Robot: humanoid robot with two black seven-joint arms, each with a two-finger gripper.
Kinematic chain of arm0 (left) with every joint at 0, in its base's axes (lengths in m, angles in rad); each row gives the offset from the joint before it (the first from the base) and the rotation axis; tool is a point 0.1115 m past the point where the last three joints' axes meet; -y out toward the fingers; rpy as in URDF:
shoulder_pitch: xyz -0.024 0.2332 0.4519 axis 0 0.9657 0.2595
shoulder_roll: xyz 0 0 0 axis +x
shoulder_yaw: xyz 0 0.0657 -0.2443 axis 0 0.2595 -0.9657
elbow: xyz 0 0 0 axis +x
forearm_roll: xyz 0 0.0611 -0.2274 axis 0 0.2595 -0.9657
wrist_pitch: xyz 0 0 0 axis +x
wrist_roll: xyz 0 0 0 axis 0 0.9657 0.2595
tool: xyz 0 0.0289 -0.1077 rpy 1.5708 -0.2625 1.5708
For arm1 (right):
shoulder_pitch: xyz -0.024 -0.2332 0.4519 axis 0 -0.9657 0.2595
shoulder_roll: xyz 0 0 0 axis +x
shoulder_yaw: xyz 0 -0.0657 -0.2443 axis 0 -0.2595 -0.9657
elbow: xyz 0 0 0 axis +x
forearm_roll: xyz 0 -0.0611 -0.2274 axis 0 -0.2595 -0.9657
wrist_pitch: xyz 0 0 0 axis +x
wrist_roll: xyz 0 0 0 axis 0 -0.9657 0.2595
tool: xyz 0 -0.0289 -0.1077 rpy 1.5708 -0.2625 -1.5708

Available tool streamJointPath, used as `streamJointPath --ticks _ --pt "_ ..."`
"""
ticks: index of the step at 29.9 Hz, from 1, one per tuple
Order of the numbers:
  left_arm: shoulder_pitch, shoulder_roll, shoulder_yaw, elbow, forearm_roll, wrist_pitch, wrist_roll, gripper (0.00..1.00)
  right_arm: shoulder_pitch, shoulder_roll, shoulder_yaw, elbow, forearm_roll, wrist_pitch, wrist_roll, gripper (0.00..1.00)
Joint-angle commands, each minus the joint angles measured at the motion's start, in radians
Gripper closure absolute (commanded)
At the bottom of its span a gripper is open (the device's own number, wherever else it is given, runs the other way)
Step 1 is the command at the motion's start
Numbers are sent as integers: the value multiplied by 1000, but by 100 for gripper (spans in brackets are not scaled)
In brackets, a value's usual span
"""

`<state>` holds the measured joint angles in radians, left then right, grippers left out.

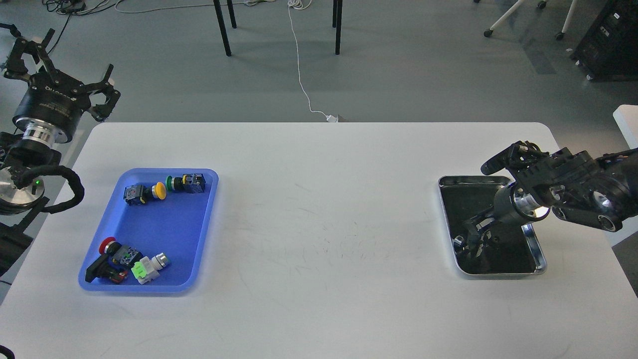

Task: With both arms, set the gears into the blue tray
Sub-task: 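Carry the black piece toward the table center and release it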

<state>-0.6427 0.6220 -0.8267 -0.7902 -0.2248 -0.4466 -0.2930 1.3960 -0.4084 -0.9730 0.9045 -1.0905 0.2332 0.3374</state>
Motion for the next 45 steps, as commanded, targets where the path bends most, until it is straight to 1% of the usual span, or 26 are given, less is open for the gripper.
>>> streamJointPath --ticks 1,5,9,11,14,17,21,26,30,39,43,45 --pt "0 10 0 0 1 -1 0 2 3 -9 -3 4 -5 0 0 82" --pt "0 19 0 0 -1 -3 0 2 23 -29 -1 14 -6 0 5 83" --pt "0 21 0 0 -1 -3 0 2 95 -52 0 51 -9 0 9 84" --pt "0 21 0 0 -1 -4 0 2 165 -67 19 105 0 0 9 84" --pt "0 22 0 0 -1 -4 0 2 274 -79 65 223 7 5 9 84" --pt "-2 21 0 0 -1 -1 0 2 339 -53 79 296 43 3 9 84" --pt "-2 19 1 0 1 3 0 2 330 72 85 333 95 -18 11 84" --pt "-3 22 4 0 2 2 2 2 275 284 89 289 176 -69 12 84" --pt "-2 45 8 0 2 -4 2 2 230 399 93 208 207 -81 14 84" --pt "-2 50 11 0 2 -3 3 2 83 408 93 65 210 -121 14 83" --pt "-2 50 11 0 2 -3 3 2 60 408 103 47 210 -124 14 83" --pt "-2 51 11 0 4 -3 3 2 57 408 106 45 212 -124 14 80"
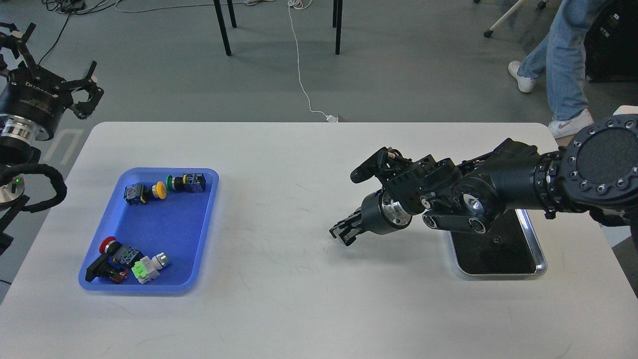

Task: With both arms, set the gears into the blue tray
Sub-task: 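Carry the black piece toward the table center and release it, then withdraw the right arm and raise the left arm toward the piece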

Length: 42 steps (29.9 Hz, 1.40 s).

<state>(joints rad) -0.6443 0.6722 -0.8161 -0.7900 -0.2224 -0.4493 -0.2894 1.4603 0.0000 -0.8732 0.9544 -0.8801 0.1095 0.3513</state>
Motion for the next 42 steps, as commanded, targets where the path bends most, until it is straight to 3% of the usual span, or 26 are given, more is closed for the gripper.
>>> streamJointPath --ticks 1,6,8,10,16,21,27,30,34,35,39,42 --pt "0 1 0 0 1 0 1 2 -12 0 8 -6 0 -1 0 78" --pt "0 1 0 0 0 1 -1 2 -38 0 11 -26 1 -1 0 75" --pt "0 1 0 0 1 0 -1 2 -49 0 20 -35 0 -4 0 64" --pt "0 1 0 0 1 0 -1 2 -55 0 40 -40 1 -7 0 46" --pt "0 15 2 0 1 -2 1 2 -46 0 72 -40 30 -24 -2 35" --pt "-5 44 5 -12 3 0 4 2 -23 0 212 -45 78 -24 -5 15" --pt "-29 86 6 -77 115 3 9 2 -47 -230 537 -42 98 -13 -2 6" --pt "-84 89 6 -144 352 11 9 2 -138 -365 765 -31 112 -8 -2 6" --pt "-92 87 6 -158 396 12 9 2 -158 -391 809 -29 118 -7 -3 5" --pt "-145 81 6 -258 648 11 9 2 -287 -531 1023 1 185 8 -3 4" --pt "-167 63 5 -342 839 3 1 2 -383 -641 1142 41 270 35 -2 4" --pt "-178 -38 6 -442 1111 3 -1 2 -515 -725 1267 81 430 45 -2 4"
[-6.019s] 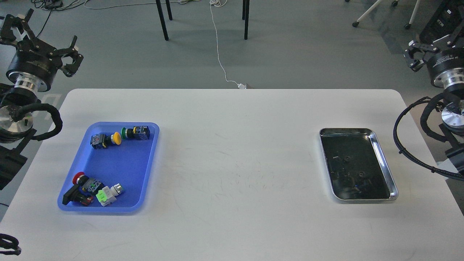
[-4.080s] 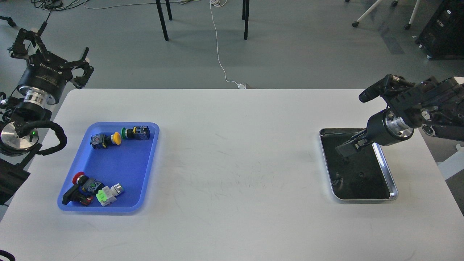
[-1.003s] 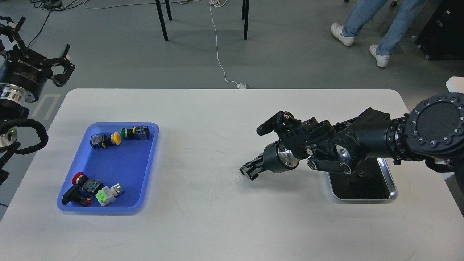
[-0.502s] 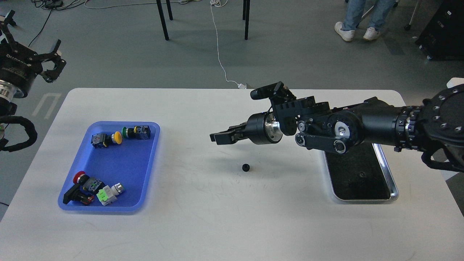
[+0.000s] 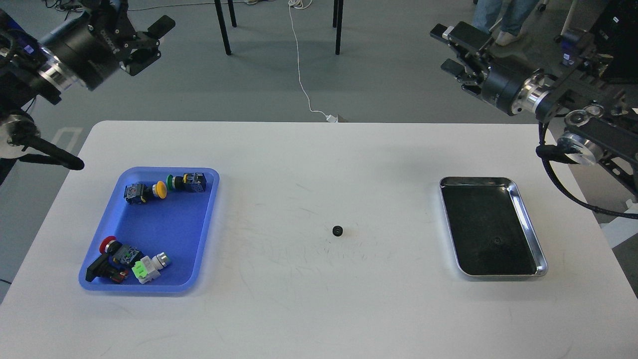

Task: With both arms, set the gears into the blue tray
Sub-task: 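Withdraw the right arm and raise the left arm toward the piece, then lower the left gripper onto the black piece and grasp it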

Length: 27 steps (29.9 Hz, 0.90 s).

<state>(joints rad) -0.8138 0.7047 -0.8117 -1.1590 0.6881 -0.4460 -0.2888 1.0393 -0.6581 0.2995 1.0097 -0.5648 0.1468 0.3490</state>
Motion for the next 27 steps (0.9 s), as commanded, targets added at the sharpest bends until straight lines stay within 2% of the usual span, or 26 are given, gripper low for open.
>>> streamJointPath --ticks 1,7,15,22,27 --pt "-7 -94 5 -91 274 0 0 2 -119 -84 121 26 152 8 2 4" --pt "-4 -221 144 -145 729 12 -4 2 -245 -135 217 12 412 30 4 4" --pt "-4 -266 345 -171 1078 121 -3 5 -378 -159 242 10 606 109 82 4" --pt "4 -332 531 -110 1393 268 -3 8 -484 -152 242 12 649 164 103 4" --pt "5 -418 577 18 1433 305 -3 13 -516 -150 250 13 649 171 117 4"
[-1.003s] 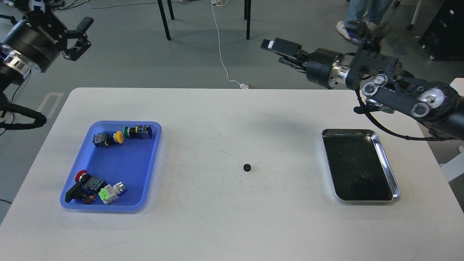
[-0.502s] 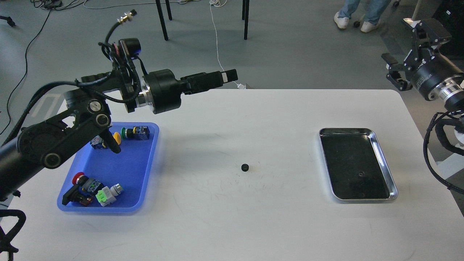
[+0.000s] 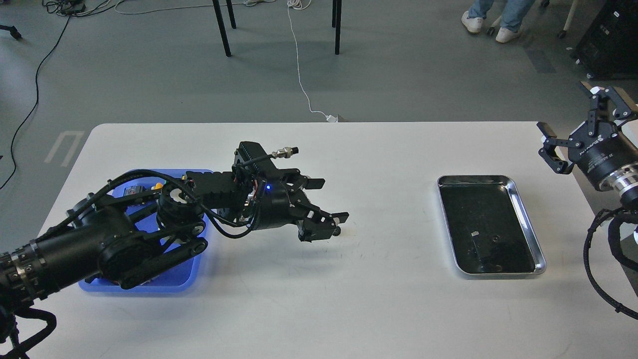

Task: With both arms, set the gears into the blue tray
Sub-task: 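Lower the left gripper onto the black piece and grasp it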

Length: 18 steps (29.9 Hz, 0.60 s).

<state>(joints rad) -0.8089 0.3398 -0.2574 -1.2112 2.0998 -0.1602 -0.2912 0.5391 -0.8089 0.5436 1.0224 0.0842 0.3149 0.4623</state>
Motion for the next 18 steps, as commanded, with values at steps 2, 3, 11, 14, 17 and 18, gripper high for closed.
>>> streamJointPath --ticks 2,3,11,14,17,18 --pt "0 -85 26 107 34 28 0 16 -18 -1 10 -1 0 4 4 4" --pt "2 -99 30 125 39 31 0 17 -18 -1 10 1 0 4 4 4" --pt "0 -205 61 245 57 34 14 23 -18 1 13 8 0 3 4 4" --pt "2 -212 67 280 77 34 10 34 -18 1 24 11 0 3 4 4" --pt "8 -212 67 288 78 34 10 42 -18 1 30 11 0 3 4 4" --pt "13 -212 67 292 78 34 10 44 -18 1 33 11 0 3 4 4"
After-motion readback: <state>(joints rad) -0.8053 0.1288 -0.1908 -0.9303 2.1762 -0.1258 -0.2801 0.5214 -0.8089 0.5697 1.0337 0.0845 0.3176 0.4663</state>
